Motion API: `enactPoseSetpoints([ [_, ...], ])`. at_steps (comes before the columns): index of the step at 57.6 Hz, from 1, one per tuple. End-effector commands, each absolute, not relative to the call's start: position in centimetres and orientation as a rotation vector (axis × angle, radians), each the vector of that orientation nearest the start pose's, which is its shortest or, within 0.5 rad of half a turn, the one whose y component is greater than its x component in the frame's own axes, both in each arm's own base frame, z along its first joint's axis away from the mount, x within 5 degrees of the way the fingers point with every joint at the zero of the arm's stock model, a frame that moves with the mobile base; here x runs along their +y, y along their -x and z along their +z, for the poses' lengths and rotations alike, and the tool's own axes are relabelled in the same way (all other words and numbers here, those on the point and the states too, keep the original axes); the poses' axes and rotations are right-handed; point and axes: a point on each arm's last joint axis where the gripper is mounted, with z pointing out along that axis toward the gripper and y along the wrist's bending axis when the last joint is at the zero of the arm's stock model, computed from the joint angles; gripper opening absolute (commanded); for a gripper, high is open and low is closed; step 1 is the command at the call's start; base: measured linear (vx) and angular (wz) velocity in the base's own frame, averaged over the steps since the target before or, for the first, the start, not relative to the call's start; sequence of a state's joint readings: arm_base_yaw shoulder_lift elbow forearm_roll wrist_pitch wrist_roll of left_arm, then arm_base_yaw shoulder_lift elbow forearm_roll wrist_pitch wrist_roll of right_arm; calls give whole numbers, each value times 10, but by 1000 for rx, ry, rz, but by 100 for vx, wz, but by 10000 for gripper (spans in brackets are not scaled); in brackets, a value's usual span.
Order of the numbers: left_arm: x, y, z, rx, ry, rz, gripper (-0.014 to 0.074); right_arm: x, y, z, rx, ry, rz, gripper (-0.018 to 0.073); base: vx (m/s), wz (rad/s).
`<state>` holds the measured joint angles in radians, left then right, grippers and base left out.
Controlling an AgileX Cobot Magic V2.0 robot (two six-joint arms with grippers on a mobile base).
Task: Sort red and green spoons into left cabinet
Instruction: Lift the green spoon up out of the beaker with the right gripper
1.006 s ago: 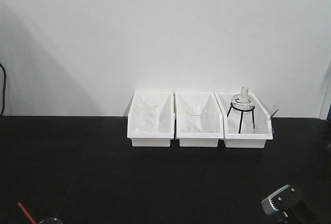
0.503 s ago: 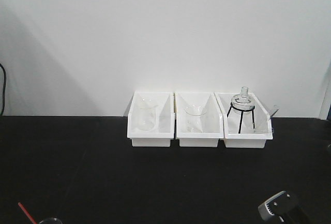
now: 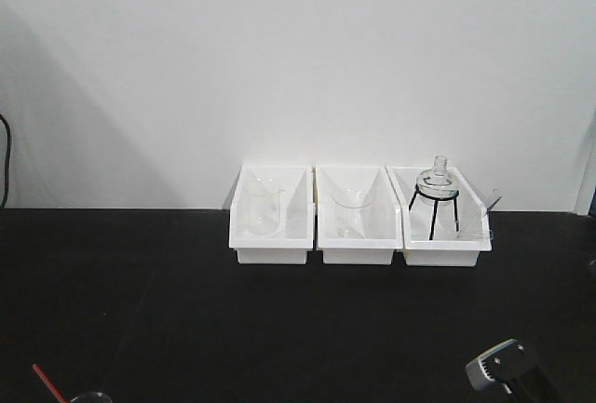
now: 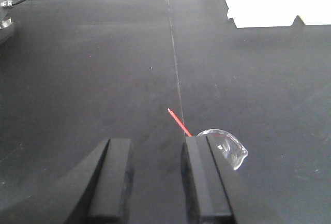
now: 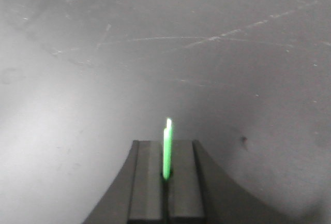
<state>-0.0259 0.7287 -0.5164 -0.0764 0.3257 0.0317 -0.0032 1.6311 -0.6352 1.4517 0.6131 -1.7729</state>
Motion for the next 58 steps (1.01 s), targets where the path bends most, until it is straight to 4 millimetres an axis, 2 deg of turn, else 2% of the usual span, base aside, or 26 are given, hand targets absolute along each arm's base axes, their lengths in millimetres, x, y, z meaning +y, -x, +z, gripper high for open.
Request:
enactPoseSetpoints([
  [1, -6, -152, 308, 1915, 9, -76, 384, 56, -272, 172, 2252, 629, 668, -10, 0, 0],
  [12, -6, -152, 308, 1916, 9, -76, 384, 57, -274, 184, 2204, 645, 664, -7, 0, 0],
  [26, -6, -152, 307, 1922, 11, -79, 384, 58, -273, 233, 2043, 664, 619, -4, 0, 0],
  [32, -7, -151, 306, 1936, 29, -101, 384, 56, -268, 254, 2012, 582, 611, -4, 0, 0],
  [39, -8, -151, 305, 1953, 50, -129, 383, 51, -258, 278, 1977, 467, 556, -3, 0, 0],
  [58, -8, -150, 303, 1976, 47, -130, 383, 36, -221, 330, 1831, 382, 308, -3, 0, 0],
])
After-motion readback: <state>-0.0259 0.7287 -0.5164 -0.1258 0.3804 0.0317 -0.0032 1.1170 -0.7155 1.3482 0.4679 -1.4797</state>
